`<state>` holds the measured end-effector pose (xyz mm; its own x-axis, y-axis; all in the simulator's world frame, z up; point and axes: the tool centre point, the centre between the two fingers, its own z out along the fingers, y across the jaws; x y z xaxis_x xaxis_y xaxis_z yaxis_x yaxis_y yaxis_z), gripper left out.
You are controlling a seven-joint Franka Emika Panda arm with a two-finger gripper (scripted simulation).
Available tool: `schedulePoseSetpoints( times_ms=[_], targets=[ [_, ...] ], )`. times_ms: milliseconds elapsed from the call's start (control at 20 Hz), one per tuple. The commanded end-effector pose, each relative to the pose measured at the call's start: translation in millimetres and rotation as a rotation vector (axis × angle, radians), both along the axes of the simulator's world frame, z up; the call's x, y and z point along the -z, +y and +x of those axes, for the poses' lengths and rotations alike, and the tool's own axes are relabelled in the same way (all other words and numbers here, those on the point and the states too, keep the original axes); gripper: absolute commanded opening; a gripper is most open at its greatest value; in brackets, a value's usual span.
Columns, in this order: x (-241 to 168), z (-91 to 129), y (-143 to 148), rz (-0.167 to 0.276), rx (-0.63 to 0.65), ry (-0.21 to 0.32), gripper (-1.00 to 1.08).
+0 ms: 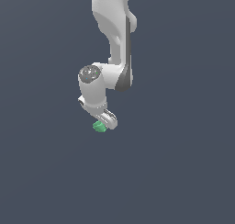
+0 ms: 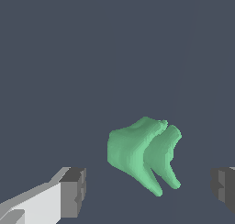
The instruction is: Pick up the object and move it to a goal position.
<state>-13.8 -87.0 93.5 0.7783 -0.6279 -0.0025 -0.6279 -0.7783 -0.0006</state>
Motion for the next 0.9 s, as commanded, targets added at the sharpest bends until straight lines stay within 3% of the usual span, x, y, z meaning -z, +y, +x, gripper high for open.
schedulePoseSetpoints(
  times_ms=[0,350,850],
  targets=[
    [1.6,-0.1,-2.4,-0.002,0.019,-0.001,1.00],
    [7.6,-0.4,-2.4,-0.002,0.018,-0.001,1.00],
    [49.7,-1.1,-2.9,-0.002,0.023,-0.001,1.00]
  ],
)
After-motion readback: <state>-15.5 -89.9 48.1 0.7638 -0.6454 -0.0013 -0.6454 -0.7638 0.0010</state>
